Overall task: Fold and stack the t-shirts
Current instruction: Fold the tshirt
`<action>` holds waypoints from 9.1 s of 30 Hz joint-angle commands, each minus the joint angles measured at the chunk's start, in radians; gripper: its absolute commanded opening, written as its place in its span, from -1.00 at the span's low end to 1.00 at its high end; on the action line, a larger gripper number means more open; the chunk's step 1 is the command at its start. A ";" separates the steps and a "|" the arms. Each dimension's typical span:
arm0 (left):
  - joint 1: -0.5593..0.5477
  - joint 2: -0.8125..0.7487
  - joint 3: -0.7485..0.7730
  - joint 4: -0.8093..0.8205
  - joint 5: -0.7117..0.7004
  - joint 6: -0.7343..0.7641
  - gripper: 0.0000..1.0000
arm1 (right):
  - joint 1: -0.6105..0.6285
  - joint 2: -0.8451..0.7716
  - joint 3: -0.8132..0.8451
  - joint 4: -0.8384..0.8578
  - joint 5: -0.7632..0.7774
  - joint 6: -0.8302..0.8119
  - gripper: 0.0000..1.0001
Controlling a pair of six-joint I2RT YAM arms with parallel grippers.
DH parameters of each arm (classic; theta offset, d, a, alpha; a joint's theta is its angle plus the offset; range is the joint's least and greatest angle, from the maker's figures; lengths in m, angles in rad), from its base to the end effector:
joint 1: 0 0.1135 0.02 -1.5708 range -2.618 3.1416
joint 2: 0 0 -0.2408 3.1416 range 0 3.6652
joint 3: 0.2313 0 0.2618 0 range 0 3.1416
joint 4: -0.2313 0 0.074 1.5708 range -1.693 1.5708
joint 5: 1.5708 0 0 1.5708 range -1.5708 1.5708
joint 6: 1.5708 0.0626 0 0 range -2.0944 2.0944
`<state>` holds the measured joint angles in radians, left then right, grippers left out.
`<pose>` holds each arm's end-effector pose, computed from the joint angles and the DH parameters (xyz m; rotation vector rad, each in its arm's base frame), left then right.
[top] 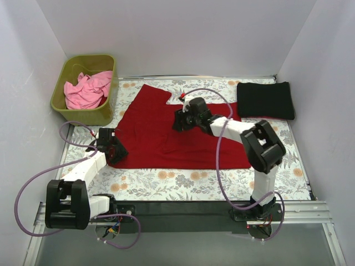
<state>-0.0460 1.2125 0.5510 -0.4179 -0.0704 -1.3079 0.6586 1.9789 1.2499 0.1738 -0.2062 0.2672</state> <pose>0.2378 -0.0065 0.1095 -1.6084 2.1613 -0.3492 0.3564 0.2920 0.1382 -0.5536 2.1396 0.7525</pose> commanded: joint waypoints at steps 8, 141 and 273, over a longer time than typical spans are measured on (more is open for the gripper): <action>-0.002 -0.139 -0.009 -0.006 0.012 -0.043 -0.07 | -0.218 -0.501 -0.335 -0.270 0.117 0.053 -0.03; -0.173 -0.105 0.072 -0.070 -0.081 -0.076 0.15 | 0.210 -0.238 -0.078 -0.465 0.079 -0.039 -0.33; -0.066 0.243 0.254 0.271 -0.305 0.274 0.30 | -0.563 0.107 0.183 -0.326 -0.012 -0.273 -0.46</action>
<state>-0.1143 1.4551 0.7681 -0.1711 -0.3725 -1.0473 0.1135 2.0850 1.4117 -0.1299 -0.2508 0.0036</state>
